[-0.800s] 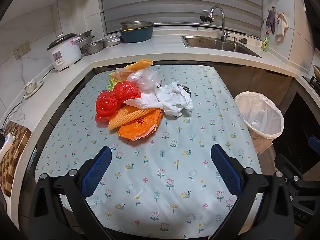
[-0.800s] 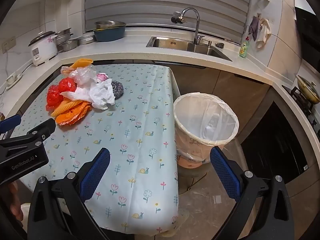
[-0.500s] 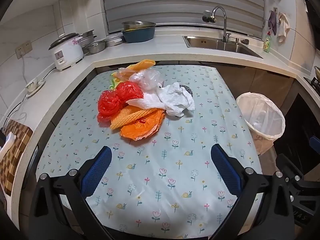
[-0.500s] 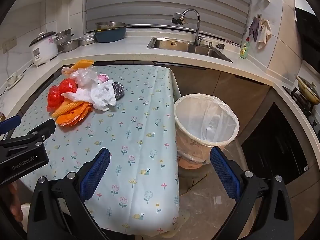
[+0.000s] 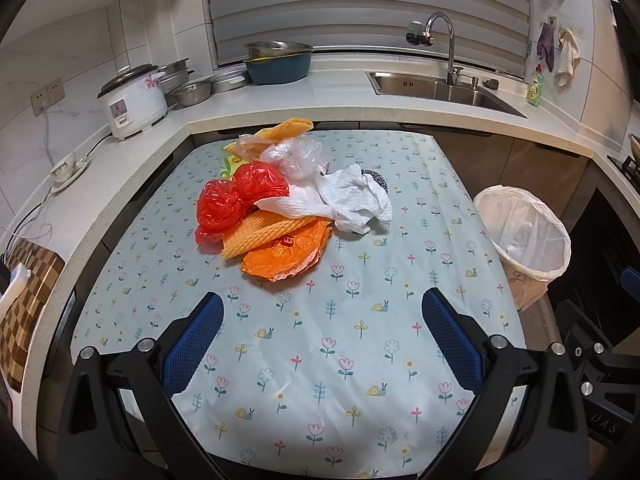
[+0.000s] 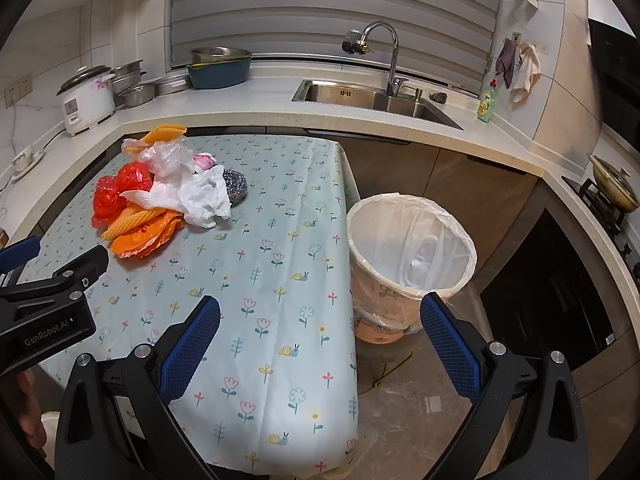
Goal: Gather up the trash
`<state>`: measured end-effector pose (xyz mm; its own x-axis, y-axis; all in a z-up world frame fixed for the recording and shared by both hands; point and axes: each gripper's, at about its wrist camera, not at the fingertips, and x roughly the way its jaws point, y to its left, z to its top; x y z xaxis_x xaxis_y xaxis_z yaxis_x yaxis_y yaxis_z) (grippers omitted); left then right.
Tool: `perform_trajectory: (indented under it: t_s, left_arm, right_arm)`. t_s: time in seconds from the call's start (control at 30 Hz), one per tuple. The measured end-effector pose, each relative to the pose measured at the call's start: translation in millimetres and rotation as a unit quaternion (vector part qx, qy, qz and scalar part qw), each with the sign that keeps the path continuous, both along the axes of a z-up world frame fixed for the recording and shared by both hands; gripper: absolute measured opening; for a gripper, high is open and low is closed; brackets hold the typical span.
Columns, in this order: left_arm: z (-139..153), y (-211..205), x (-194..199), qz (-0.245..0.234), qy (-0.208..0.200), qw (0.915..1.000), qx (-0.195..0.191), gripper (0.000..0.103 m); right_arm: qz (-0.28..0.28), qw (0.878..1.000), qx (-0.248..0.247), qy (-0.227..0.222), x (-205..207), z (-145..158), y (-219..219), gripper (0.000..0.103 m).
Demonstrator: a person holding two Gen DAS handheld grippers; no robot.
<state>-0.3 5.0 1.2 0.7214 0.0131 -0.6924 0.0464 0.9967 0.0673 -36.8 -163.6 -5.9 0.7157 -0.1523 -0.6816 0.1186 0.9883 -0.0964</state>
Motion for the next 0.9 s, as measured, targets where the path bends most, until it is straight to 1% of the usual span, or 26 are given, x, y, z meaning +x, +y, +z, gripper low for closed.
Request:
perform_trajectory:
  t_s: [0.4, 0.6, 0.9]
  left_arm:
    - [1.2, 2.5, 0.0, 0.004, -0.012, 0.9999, 0.001, 0.095]
    - [-0.1, 3.9, 0.2, 0.006, -0.009, 0.9999, -0.008, 0.095]
    - [-3.9, 1.6, 2.4, -0.004, 0.005, 1.0000, -0.006, 0.095]
  right_arm:
    - [-0.002, 1.000, -0.004, -0.003, -0.1, 0.7, -1.0, 0.096]
    - [-0.003, 1.000, -0.006, -0.004, 0.3, 1.0, -0.5, 0.096]
    - [-0.004, 1.000, -0.006, -0.003, 0.3, 1.6, -1.0, 0.096]
